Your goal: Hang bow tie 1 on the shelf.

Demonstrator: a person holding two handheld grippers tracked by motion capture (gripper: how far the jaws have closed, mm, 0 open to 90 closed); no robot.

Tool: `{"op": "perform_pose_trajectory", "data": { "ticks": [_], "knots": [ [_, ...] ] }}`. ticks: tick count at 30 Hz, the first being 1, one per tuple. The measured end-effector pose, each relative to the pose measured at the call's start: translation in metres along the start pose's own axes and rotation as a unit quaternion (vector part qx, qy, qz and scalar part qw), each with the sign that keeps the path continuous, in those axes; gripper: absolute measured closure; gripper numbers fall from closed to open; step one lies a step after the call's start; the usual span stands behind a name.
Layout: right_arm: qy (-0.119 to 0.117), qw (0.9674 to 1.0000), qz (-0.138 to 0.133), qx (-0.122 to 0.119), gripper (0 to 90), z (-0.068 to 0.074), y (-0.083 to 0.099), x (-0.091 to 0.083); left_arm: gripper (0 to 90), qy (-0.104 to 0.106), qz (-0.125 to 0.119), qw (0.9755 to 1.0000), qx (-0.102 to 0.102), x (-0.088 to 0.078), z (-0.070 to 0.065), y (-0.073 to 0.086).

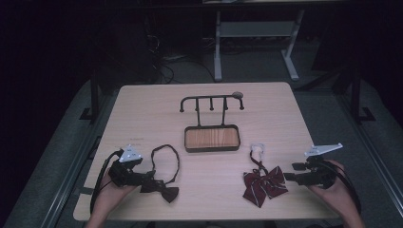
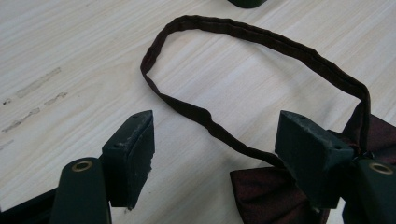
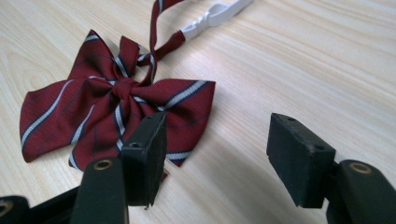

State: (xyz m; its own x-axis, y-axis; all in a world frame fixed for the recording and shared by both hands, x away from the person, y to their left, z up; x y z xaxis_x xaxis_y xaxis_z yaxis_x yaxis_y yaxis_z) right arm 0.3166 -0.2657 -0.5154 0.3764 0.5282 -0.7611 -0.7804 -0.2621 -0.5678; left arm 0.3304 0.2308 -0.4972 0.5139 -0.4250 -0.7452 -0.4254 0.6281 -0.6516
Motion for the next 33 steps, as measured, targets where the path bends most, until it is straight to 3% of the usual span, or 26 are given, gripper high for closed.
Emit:
{"op": "perform_pose_trajectory", "data": {
  "ticks": [10, 19, 25, 33],
  "knots": [
    [0.001, 0.9999, 0.007, -0.011, 38.1, 0.009, -0.006, 0.001, 28.7, 0.002, -0.002, 1.0, 0.003, 0.001, -0.003, 0.0],
    [0.012, 0.9991, 0.021, -0.035, 42.6, 0.022, -0.021, 0.006, 28.3, 0.004, -0.003, 1.0, 0.006, -0.001, -0.003, -0.001],
    [0.026, 0.997, 0.045, -0.057, 44.9, 0.028, -0.032, 0.015, 28.1, 0.006, -0.001, 1.0, 0.004, -0.001, -0.002, 0.001],
    [0.022, 0.9956, 0.064, -0.065, 47.0, 0.032, -0.046, 0.021, 28.1, 0.007, 0.0, 1.0, 0.007, 0.0, -0.003, 0.001]
  ]
}}
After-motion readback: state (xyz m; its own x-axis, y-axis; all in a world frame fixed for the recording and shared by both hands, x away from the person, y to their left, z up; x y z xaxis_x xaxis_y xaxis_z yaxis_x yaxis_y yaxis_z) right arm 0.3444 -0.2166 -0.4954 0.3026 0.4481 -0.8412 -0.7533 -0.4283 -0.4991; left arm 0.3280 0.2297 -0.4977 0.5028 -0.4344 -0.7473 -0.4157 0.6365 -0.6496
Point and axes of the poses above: each handheld gripper's, and its own axes: x roughly forward along the jaws, y roughly out of its underside, z roughly to its left, the point moved 9 cm from there along x, roughly forward along the jaws, and after that the axes turned 9 degrees about x, right-handed, at the moved point
